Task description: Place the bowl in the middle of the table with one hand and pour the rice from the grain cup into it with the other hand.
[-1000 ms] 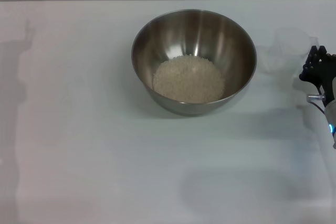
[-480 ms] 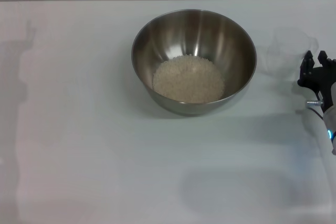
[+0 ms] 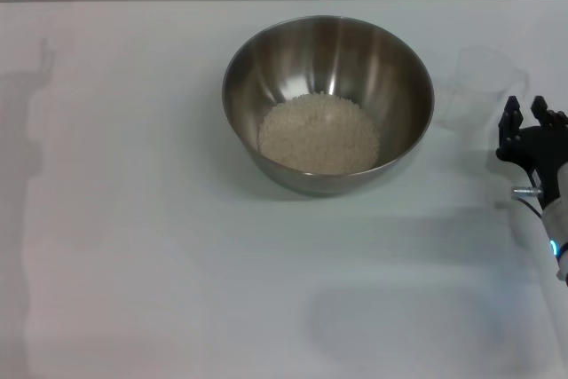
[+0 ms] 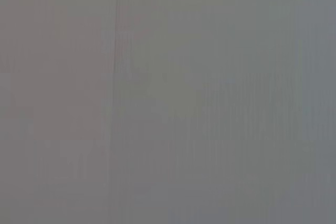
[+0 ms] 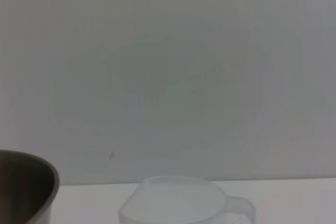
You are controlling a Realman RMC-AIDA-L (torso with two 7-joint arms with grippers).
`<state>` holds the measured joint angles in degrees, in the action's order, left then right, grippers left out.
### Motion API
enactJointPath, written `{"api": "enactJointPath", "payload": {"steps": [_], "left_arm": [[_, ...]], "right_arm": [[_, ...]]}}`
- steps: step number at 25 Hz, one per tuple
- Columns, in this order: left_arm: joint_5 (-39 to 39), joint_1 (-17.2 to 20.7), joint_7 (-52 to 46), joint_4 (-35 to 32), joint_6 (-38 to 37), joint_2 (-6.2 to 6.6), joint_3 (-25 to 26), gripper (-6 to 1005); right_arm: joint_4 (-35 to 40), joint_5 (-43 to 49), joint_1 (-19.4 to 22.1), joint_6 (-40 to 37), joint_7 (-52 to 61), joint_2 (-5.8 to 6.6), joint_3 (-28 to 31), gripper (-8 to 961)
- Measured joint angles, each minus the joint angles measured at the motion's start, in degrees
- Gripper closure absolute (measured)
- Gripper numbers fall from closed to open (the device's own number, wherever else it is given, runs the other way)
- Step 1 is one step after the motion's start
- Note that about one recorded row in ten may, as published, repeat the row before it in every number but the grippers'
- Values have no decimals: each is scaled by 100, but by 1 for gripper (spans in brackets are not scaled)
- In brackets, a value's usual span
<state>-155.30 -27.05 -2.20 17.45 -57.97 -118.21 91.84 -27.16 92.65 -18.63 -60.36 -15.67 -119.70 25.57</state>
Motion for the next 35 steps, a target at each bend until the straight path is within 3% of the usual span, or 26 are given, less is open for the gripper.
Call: {"api": "enactJointPath", "payload": {"steps": [9,28,35], "left_arm": [[-1,8,0,-33,37,0,0,183],[-8,65,14,-113,38,18,82,183],[-1,128,25,-205,59,24,134,184]], "right_arm": [[-172,1,351,-544,-3,-3,-234,548],[-151,-26,378,-1547,-389,48,-277,479],[-179,-61,254,-1451,-329,68,139,454]]}}
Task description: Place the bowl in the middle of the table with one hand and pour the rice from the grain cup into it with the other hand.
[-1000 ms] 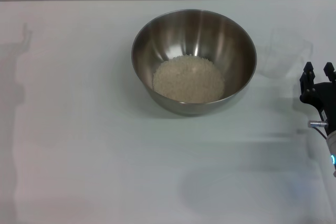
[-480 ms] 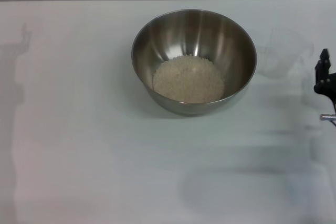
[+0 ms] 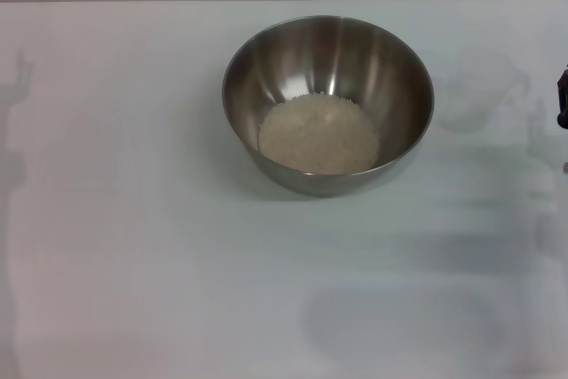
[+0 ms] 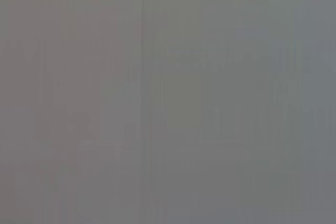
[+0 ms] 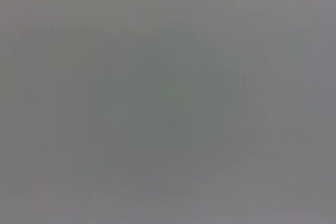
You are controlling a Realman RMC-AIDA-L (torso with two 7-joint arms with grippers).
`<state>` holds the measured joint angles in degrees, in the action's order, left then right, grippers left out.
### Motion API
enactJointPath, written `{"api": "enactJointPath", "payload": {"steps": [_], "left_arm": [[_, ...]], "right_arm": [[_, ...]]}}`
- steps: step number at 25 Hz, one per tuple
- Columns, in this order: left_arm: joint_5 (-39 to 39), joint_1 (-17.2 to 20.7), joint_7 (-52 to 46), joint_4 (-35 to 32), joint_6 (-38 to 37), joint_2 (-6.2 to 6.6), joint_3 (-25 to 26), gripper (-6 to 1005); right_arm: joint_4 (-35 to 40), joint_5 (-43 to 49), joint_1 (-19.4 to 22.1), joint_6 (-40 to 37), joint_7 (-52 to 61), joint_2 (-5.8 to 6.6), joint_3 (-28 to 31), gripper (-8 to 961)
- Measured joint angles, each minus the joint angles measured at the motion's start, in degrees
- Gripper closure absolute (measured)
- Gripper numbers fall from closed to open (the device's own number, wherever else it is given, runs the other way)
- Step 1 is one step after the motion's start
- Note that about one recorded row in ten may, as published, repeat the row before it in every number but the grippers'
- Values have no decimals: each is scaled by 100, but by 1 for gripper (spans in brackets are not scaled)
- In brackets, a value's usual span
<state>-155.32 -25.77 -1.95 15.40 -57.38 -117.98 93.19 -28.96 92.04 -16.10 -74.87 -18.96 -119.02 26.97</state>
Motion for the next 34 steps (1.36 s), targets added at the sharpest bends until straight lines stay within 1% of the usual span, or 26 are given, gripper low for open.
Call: {"api": "enactJointPath", "payload": {"steps": [4,9,13,17,19,28,34], "left_arm": [[1,38,2,-58,1,3,-1,184],[2,86,2,-138,1,3,-38,184],[10,213,2,-153,-15,-28,-5,184],[7,318,-76,-140,-6,-47,-36,184],[7,319,-79,-149,5,-48,-40,184],[1,323,-79,-237,34,-59,-67,184],[2,327,-78,-268,51,-59,-72,184]], "right_arm": [[3,60,-43,-6,2,3,-1,439],[3,193,-106,-105,9,1,10,288],[18,202,-196,-204,-4,3,-2,288],[128,314,-229,-679,-35,-17,-53,288],[163,419,-243,-780,11,-16,-44,288],[188,427,-340,-752,11,-14,-9,288],[189,431,-291,-776,-8,-20,-54,288]]}}
